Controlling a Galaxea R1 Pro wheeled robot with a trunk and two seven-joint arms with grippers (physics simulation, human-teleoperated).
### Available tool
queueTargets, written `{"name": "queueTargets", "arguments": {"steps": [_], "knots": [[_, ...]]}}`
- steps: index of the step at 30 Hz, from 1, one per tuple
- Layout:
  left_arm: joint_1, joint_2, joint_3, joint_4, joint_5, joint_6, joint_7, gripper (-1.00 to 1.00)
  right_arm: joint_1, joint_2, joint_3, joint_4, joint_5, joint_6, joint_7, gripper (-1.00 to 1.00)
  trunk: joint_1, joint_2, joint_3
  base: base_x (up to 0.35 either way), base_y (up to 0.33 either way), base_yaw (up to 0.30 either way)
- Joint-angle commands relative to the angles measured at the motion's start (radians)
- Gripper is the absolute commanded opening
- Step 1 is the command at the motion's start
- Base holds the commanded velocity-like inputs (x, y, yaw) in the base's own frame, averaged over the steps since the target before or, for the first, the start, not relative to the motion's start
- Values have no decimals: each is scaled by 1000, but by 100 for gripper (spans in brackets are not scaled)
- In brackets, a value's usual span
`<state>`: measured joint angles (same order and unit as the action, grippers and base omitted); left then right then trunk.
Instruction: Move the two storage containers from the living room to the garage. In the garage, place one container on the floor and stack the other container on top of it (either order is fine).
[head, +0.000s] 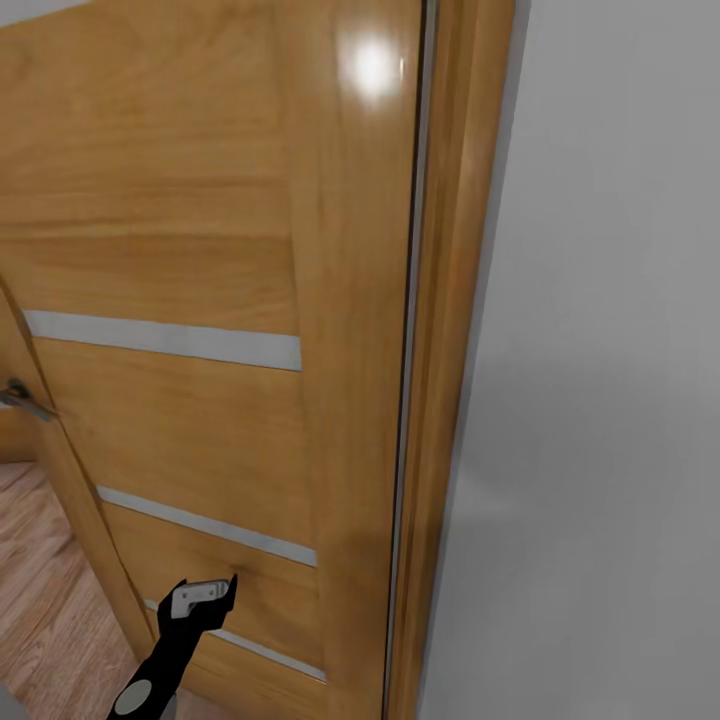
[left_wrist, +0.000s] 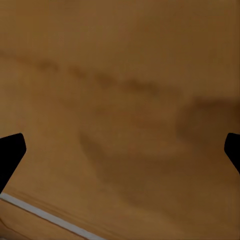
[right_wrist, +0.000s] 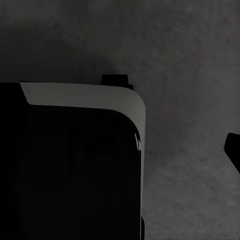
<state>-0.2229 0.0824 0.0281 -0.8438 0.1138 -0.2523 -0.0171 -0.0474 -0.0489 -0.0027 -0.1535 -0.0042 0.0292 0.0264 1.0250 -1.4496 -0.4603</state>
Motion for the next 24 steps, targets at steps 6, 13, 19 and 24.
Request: {"name": "queueTargets", "arguments": {"steps": [6, 13, 19, 24], "knots": [[-4, 0, 0, 6, 12, -4, -3, 100, 0, 0, 0, -1, 0, 3, 3, 100, 0, 0, -1, 0, 0, 0], [-4, 0, 0, 8, 11, -4, -2, 100, 0, 0, 0, -1, 0, 3, 3, 100, 0, 0, -1, 0, 0, 0], [-4, 0, 0, 16, 11, -4, -1, 100, 0, 0, 0, -1, 0, 3, 3, 100, 0, 0, -1, 0, 0, 0], [-12, 0, 0, 40, 10, -4, -1, 100, 0, 0, 0, -1, 0, 3, 3, 100, 0, 0, -1, 0, 0, 0]]}}
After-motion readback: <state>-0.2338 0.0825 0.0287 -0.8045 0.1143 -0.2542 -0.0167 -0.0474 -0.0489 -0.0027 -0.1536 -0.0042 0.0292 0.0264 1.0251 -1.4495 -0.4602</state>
